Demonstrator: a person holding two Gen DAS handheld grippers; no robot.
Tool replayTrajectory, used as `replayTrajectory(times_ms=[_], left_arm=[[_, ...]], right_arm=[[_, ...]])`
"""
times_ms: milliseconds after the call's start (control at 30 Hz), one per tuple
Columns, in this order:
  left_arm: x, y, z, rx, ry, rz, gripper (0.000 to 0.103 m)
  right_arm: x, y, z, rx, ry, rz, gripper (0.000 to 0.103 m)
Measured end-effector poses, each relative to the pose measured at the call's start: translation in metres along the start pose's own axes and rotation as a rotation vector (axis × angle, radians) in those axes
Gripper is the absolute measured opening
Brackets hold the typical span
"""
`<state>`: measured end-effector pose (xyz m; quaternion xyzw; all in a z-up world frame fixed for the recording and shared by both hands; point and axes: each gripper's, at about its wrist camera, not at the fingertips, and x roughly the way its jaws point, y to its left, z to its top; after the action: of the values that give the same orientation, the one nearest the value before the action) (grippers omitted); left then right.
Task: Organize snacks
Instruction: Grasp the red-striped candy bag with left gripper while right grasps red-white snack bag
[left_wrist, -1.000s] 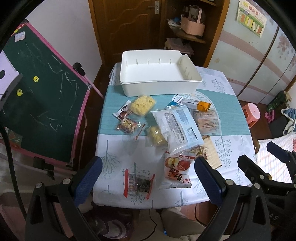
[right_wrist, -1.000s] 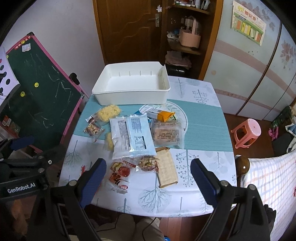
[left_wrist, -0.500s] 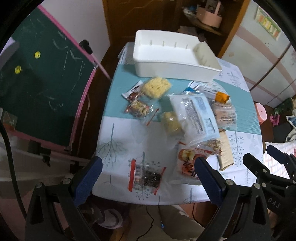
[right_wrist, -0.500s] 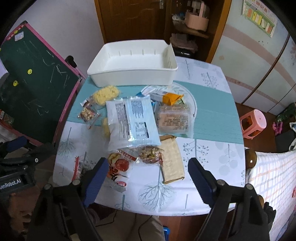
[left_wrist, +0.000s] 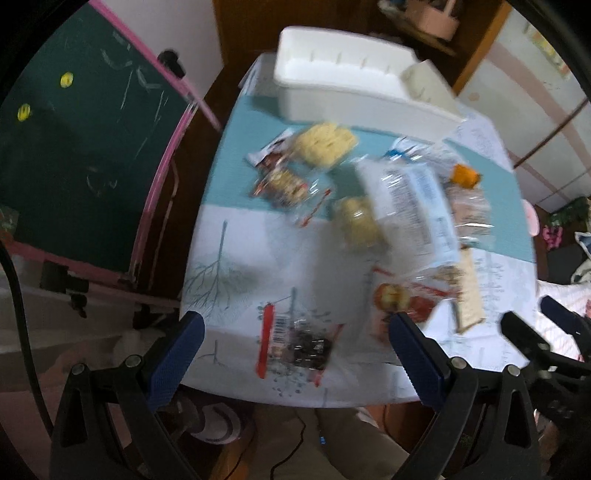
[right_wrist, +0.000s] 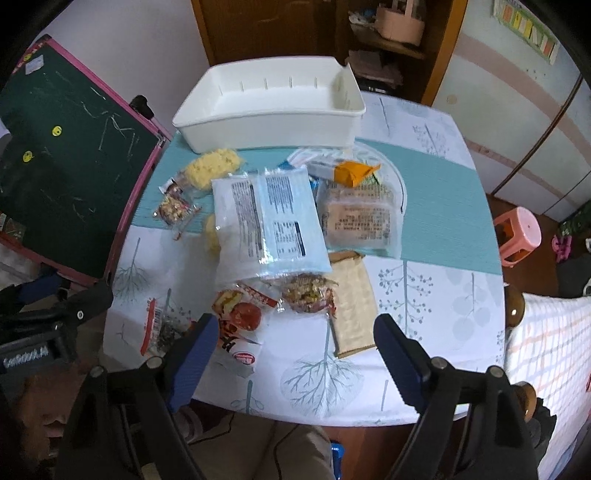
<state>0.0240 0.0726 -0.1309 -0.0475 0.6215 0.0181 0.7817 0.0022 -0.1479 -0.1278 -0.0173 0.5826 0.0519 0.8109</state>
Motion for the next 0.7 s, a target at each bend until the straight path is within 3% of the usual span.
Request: replayTrajectory(times_ms=[267, 467, 700], left_arm=[[0.061, 0.022, -0.027, -0.027, 0.107, 0.029, 0.099], [0.096, 0.028, -0.047, -0.048, 0.187, -0.035, 0.099], [0.119, 0.034, -0.059, -0.116, 0.212, -0.123, 0.099]], right_arm=[[0.043, -0.005, -0.011, 0.004, 0.097, 0.021, 0.086], [0.076, 0.002, -0.022, -0.006, 0.175, 0.11, 0.084], [0.1, 0.013, -0.023, -0.021, 0.187, 0.181, 0.084]])
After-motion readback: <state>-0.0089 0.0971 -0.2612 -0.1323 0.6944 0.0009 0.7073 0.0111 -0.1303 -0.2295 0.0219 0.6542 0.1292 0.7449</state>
